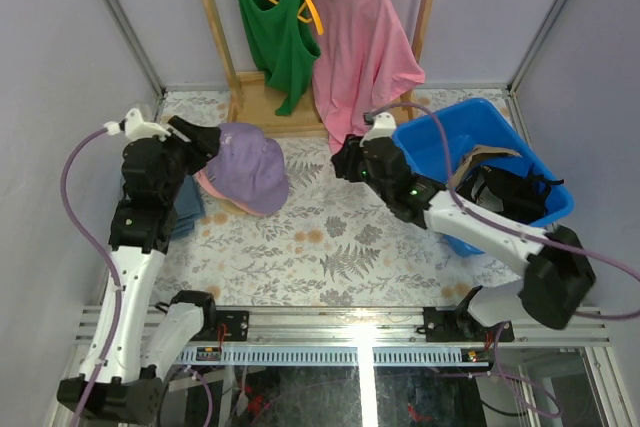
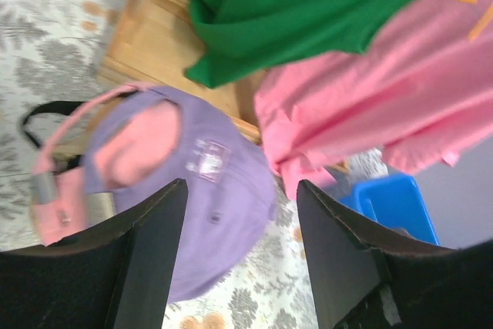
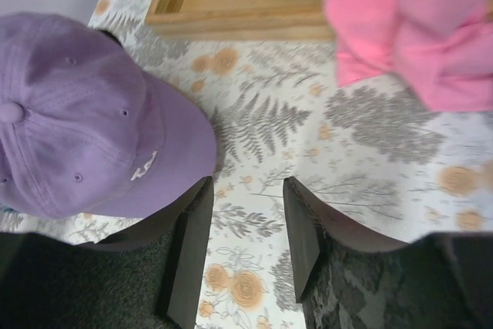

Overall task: Stack the hats
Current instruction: Pick up the hat from the bin.

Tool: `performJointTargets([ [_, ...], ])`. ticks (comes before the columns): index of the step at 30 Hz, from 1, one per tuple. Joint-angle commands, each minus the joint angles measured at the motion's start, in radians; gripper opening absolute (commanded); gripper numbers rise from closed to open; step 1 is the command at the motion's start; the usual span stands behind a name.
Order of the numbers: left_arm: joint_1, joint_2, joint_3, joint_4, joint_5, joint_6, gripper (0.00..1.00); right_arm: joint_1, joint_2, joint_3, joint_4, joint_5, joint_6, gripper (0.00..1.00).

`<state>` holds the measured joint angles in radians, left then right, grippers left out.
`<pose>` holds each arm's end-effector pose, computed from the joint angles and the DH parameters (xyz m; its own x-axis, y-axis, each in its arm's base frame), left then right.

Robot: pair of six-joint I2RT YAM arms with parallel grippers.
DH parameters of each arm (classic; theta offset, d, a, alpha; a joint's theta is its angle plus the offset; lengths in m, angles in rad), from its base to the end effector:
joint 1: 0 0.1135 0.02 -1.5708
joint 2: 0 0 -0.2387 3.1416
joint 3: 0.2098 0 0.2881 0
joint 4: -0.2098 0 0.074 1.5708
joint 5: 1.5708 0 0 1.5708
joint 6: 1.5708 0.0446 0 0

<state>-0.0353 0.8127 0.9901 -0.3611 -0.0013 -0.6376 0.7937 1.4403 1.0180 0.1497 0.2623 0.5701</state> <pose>0.2391 -0.0084 0.3740 -0.1669 -0.5897 -0.7902 -0.0813 0.8069 -0.5851 0.2770 0.2652 0.2579 -0.4360 0.3000 -0.8484 -0.3303 0.8236 0.4610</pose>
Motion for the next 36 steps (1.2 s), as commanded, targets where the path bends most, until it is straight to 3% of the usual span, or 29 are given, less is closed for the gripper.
performJointTargets([
  [1,-0.161,0.030,0.066,0.013,-0.063,0.049,0.59,-0.001,-0.185,-0.031,-0.128,0.219,-0.053,0.50],
  [7,-0.372,0.093,0.131,0.013,-0.108,0.103,0.59,-0.024,-0.301,-0.010,-0.323,0.468,-0.063,0.65],
  [11,-0.488,0.120,0.150,0.031,-0.095,0.135,0.59,-0.122,-0.312,0.014,-0.462,0.487,-0.020,0.67],
  [19,-0.680,0.196,0.175,0.065,-0.084,0.196,0.59,-0.334,-0.276,-0.003,-0.515,0.418,-0.019,0.68],
  [36,-0.725,0.259,0.159,0.235,-0.118,0.159,0.59,-0.413,-0.203,0.051,-0.616,0.433,-0.001,0.66],
])
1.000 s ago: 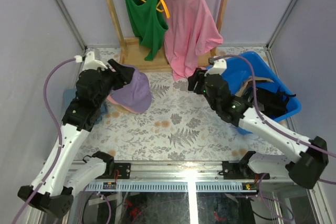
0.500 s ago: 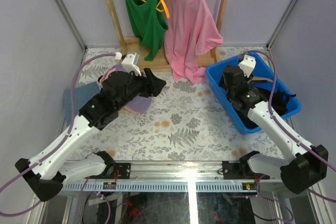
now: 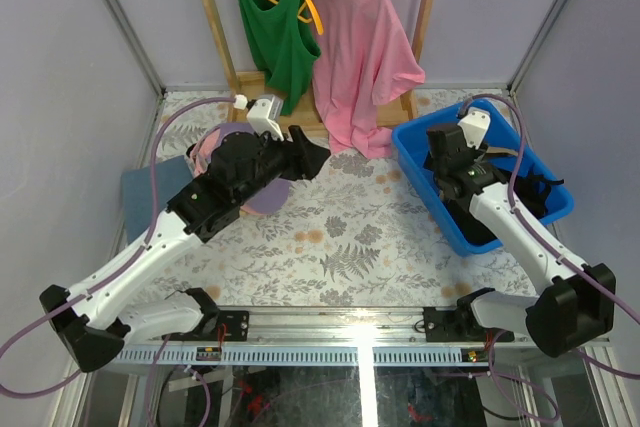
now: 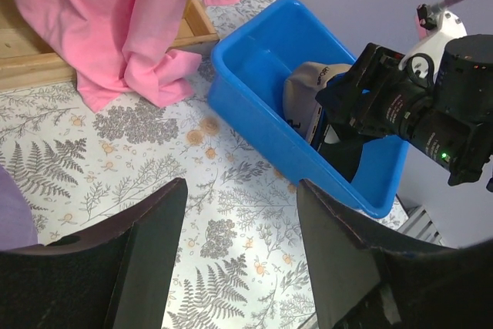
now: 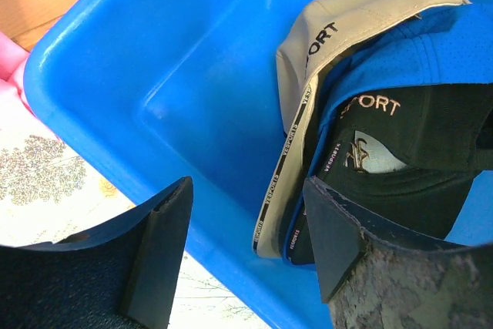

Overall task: Stack the hats
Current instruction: Pick up the hat from the bin.

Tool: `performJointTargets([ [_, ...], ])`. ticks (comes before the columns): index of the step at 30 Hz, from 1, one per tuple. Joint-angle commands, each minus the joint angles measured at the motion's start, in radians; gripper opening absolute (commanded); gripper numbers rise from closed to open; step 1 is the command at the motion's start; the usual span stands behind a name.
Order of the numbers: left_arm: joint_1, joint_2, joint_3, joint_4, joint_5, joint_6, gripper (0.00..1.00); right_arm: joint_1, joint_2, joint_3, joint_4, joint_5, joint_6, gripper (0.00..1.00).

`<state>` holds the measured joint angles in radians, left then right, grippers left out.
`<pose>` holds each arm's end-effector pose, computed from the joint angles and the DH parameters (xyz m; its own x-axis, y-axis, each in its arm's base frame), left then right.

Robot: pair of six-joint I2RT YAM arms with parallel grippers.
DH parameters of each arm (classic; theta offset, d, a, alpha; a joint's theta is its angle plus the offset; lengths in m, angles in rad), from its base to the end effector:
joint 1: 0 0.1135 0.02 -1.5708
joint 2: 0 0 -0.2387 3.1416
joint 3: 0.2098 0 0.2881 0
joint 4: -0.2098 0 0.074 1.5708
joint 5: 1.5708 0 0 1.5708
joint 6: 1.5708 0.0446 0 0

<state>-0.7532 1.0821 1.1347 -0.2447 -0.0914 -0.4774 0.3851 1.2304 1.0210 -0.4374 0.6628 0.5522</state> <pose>0.2234 -0.2039 0.3764 -0.4066 -0.2460 -0.8799 0.4829 0.7597 -0.4355 0.3027 0.0931 0.2728 -0.3921 0.2872 -0.8739 0.4283 0.8978 0.1029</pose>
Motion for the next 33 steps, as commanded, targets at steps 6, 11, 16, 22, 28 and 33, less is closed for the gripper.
performJointTargets([
  [6,-0.006,-0.041,-0.002,0.133,-0.040,-0.005,0.59,-0.007,-0.024,0.043,-0.053,0.043,0.028,0.64],
  [11,-0.008,-0.046,-0.007,0.136,-0.035,-0.007,0.59,-0.009,-0.039,0.061,-0.089,0.068,0.029,0.60],
  [16,-0.008,-0.071,-0.021,0.145,-0.030,0.003,0.59,-0.012,-0.037,0.070,-0.076,0.079,0.001,0.56],
  [22,-0.008,-0.073,-0.026,0.146,-0.020,0.018,0.59,-0.033,0.015,0.102,-0.117,0.087,0.019,0.55],
  [28,-0.009,-0.080,-0.033,0.159,-0.018,0.023,0.59,-0.074,0.068,0.119,-0.124,0.056,0.022,0.55],
  [33,-0.008,-0.073,-0.040,0.166,-0.011,0.022,0.59,-0.104,0.102,0.112,-0.095,0.021,0.016,0.54],
])
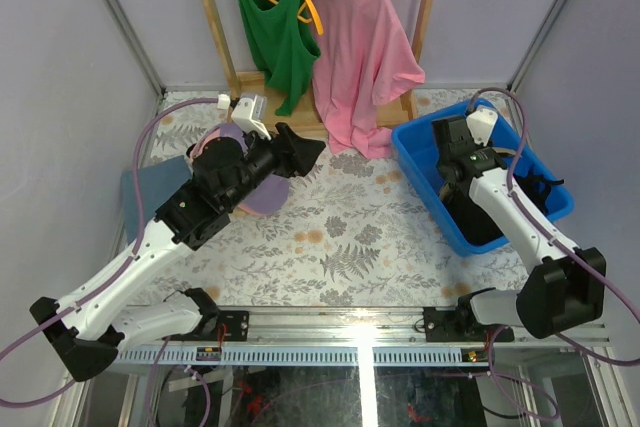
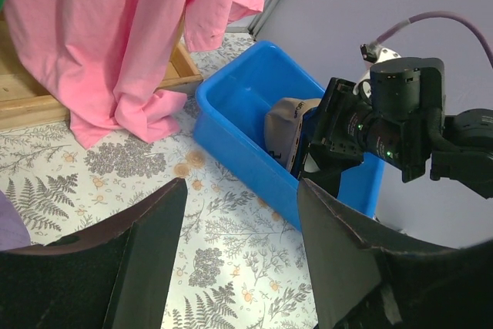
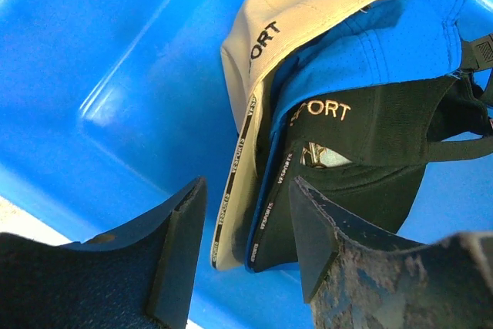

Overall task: Stack the hats
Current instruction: Pick up the hat from the bin.

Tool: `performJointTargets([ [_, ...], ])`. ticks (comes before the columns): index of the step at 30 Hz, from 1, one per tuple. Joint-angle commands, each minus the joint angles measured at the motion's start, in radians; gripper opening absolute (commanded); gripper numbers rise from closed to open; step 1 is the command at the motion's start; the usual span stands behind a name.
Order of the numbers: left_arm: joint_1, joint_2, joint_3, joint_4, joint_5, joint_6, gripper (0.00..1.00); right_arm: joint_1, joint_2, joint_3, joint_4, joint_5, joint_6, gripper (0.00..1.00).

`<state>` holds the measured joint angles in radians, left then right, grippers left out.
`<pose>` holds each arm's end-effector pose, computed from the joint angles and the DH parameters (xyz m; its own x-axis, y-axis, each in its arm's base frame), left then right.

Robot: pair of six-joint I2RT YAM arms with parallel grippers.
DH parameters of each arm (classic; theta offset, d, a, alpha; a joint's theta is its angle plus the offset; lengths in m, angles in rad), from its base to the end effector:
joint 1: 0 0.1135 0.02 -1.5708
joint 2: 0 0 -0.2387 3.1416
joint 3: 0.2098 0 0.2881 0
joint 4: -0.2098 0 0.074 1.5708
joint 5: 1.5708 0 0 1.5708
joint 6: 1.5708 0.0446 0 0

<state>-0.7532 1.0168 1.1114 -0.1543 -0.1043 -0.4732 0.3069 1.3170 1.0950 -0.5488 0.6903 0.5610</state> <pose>0.2129 -0.1932 0.3958 -0.3142 -0.3267 -0.8914 0.5182 0.7277 -0.4494 0.3193 0.0714 0.2655 -0.4546 0.2863 -0.8434 0.5248 0.8512 0.0060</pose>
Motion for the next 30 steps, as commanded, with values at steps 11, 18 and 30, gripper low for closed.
performJointTargets([
  [11,-0.008,0.004,-0.018,0.079,-0.007,0.025,0.59,-0.067,0.119,0.041,0.057,-0.074,-0.007,0.53],
  [18,-0.008,0.005,-0.018,0.074,-0.012,0.030,0.60,-0.085,0.162,0.033,0.071,-0.115,-0.005,0.42],
  [30,-0.008,-0.001,-0.017,0.080,-0.006,0.019,0.60,-0.087,0.066,0.029,0.059,-0.162,-0.006,0.00],
])
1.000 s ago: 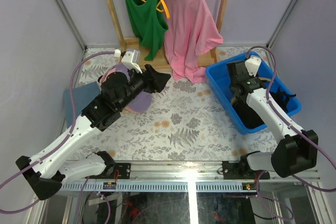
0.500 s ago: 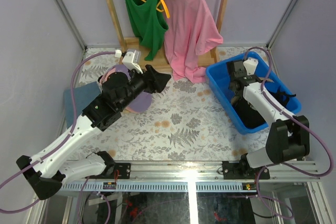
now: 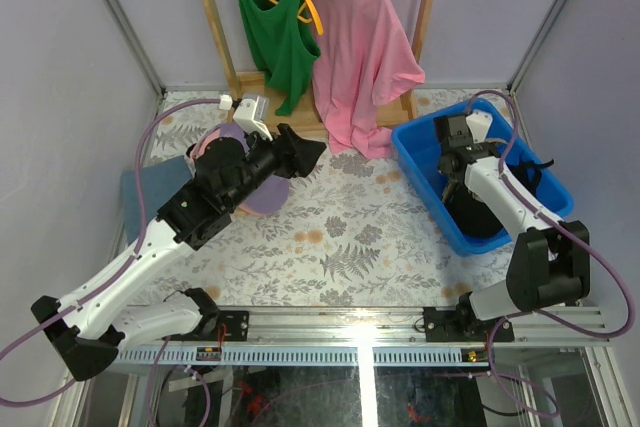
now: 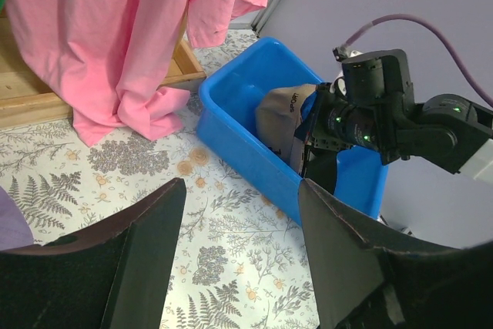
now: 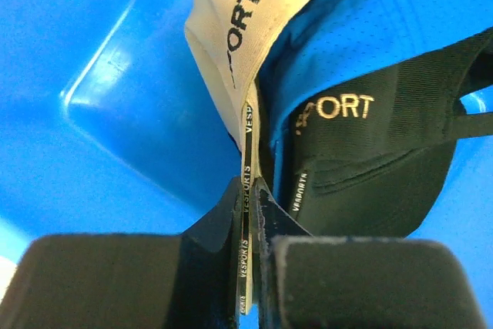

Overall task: Stack the hats
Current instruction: Pick up the hat from the bin.

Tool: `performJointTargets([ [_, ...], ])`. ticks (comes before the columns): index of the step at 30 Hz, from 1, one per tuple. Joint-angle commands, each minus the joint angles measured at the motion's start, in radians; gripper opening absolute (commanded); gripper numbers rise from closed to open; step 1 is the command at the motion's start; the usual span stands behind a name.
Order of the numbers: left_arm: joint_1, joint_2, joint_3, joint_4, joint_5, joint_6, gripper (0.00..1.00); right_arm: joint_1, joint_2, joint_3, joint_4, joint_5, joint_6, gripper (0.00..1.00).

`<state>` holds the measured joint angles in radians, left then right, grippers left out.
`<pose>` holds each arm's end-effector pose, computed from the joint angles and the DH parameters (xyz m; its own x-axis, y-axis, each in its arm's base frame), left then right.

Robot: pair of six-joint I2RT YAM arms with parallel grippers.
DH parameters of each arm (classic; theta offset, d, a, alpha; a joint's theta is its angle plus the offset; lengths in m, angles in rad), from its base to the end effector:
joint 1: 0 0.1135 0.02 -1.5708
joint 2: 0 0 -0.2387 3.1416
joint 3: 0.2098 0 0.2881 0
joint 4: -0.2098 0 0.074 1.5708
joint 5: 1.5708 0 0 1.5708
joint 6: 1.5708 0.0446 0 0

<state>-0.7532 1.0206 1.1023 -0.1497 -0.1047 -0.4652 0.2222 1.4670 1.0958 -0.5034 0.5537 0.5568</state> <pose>0.2142 -0.1944 0.3917 -0.3153 -0.3159 -0.8949 0.5177 0.7330 -0.4412 0.3479 0.0546 0.2187 -0.5606 0.3342 -0.7577 0.5156 0.8568 -0.0036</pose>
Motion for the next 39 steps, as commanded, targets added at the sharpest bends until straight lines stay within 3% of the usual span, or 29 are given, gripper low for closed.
performJointTargets([
  [1,-0.009,-0.007,-0.007,0.080,-0.003,0.008,0.60,-0.002,-0.099,0.028,0.014,-0.026,-0.001,0.00],
  [9,-0.008,-0.004,0.007,0.093,0.001,0.002,0.60,-0.002,-0.213,0.019,0.046,-0.033,-0.012,0.00],
  [19,-0.009,0.026,0.005,0.149,0.022,0.012,0.60,-0.004,-0.361,-0.117,0.234,-0.062,0.015,0.00],
  [39,-0.010,0.100,0.004,0.227,0.005,0.042,0.60,-0.012,-0.443,-0.200,0.541,-0.113,0.006,0.00],
])
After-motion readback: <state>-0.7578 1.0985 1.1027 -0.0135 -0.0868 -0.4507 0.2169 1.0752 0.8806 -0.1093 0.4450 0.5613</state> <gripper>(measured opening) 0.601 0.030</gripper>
